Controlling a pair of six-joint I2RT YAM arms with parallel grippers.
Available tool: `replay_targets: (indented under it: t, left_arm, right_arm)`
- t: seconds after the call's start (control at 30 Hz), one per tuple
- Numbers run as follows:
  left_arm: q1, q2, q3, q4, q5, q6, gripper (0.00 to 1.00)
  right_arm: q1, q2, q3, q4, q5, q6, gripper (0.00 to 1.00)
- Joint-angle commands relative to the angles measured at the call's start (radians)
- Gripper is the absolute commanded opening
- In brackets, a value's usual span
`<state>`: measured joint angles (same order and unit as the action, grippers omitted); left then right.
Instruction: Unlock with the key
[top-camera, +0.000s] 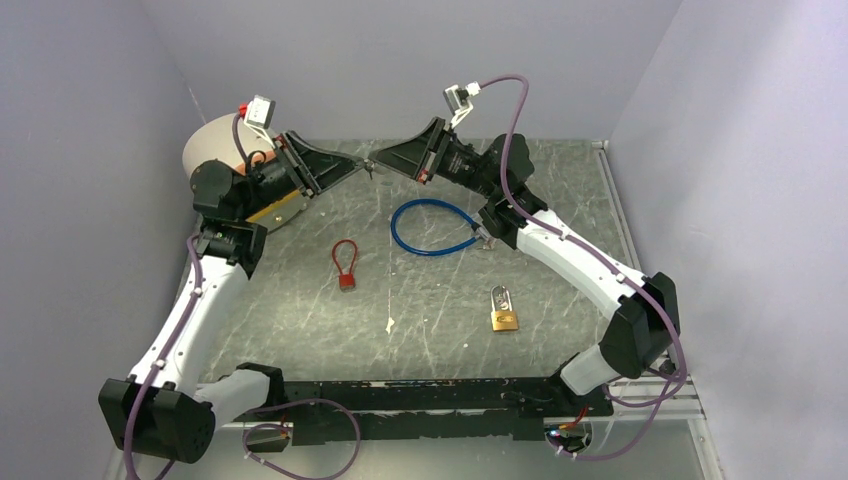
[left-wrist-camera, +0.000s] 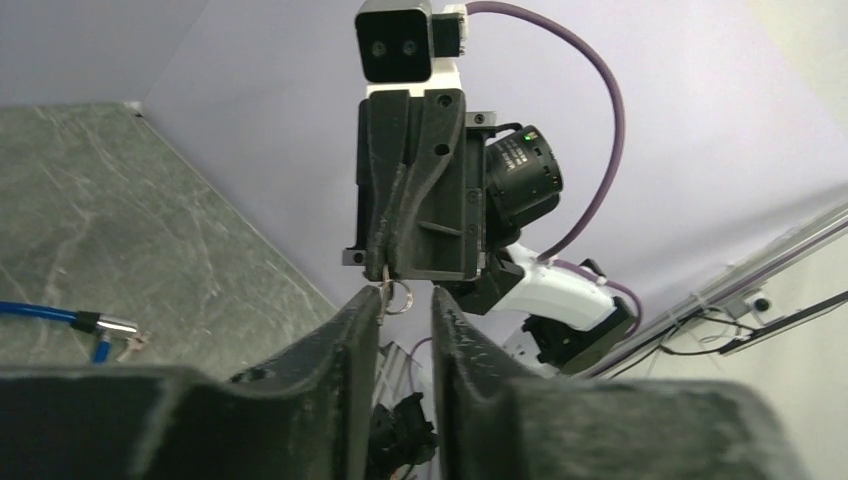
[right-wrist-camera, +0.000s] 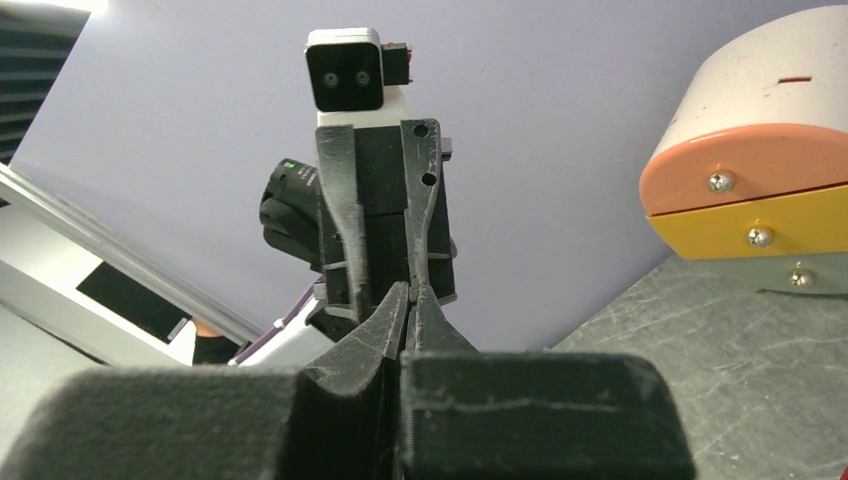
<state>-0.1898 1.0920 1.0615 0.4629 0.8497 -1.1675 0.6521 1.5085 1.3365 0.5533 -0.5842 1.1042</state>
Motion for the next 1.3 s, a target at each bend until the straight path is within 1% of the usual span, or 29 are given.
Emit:
replay_targets:
  t: [0.0, 0.2, 0.3, 0.33, 0.43, 0.47, 0.53, 0.6, 0.7, 0.77, 0.9, 1.07, 1.17, 1.2, 1.27]
  left_arm:
    - [-0.003, 0.011, 0.002, 0.114, 0.032, -0.041, 0.23]
    - [-0.003, 0.007, 0.004, 0.121, 0.035, -0.022, 0.03]
    - [-0.003, 0.0, 0.007, 0.111, 0.035, 0.008, 0.02]
    - [-0.003, -0.004, 0.01, 0.104, 0.037, 0.023, 0.03]
    - [-0.003, -0.015, 0.035, 0.038, 0.071, 0.094, 0.02]
    - [-0.003, -0.017, 0.053, -0.004, 0.091, 0.135, 0.02]
    - [-0.003, -0.025, 0.089, -0.104, 0.144, 0.234, 0.02]
    - [-0.003, -0.031, 0.133, -0.233, 0.209, 0.351, 0.03]
    - [-0.003, -0.029, 0.214, -0.444, 0.281, 0.522, 0.03]
    - [-0.003, -0.023, 0.243, -0.522, 0.323, 0.577, 0.03]
    - [-0.003, -0.01, 0.255, -0.519, 0.39, 0.573, 0.02]
    - [-0.003, -0.006, 0.262, -0.538, 0.402, 0.581, 0.03]
    - [-0.003, -0.007, 0.254, -0.516, 0.409, 0.562, 0.03]
    - [-0.003, -0.007, 0.252, -0.509, 0.411, 0.558, 0.03]
    - [-0.003, -0.007, 0.25, -0.509, 0.411, 0.559, 0.03]
  right_arm:
    - [0.0, 0.002, 0.046, 0.041, 0.003, 0.002, 0.0]
    - [0.0, -0.004, 0.04, 0.039, 0.003, 0.0, 0.0]
    - [-0.001, -0.006, 0.041, 0.027, -0.007, -0.01, 0.0]
    - [-0.003, -0.008, 0.042, 0.019, -0.018, -0.021, 0.05]
    - [-0.024, -0.026, 0.034, -0.008, -0.042, -0.041, 0.41]
    - [-0.036, -0.033, 0.027, -0.009, -0.061, -0.047, 0.48]
    - [-0.068, -0.038, 0.028, 0.0, -0.13, -0.061, 0.57]
    - [-0.089, -0.028, 0.059, -0.007, -0.248, -0.09, 0.62]
    - [-0.092, -0.005, 0.124, -0.079, -0.421, -0.171, 0.62]
    - [-0.084, -0.004, 0.143, -0.115, -0.497, -0.223, 0.62]
    - [-0.07, -0.024, 0.168, -0.222, -0.517, -0.339, 0.62]
    - [-0.029, -0.02, 0.214, -0.34, -0.517, -0.436, 0.58]
    - [-0.008, -0.007, 0.251, -0.433, -0.484, -0.501, 0.5]
    - [-0.006, -0.006, 0.257, -0.449, -0.475, -0.507, 0.46]
    - [-0.003, -0.004, 0.258, -0.444, -0.469, -0.498, 0.34]
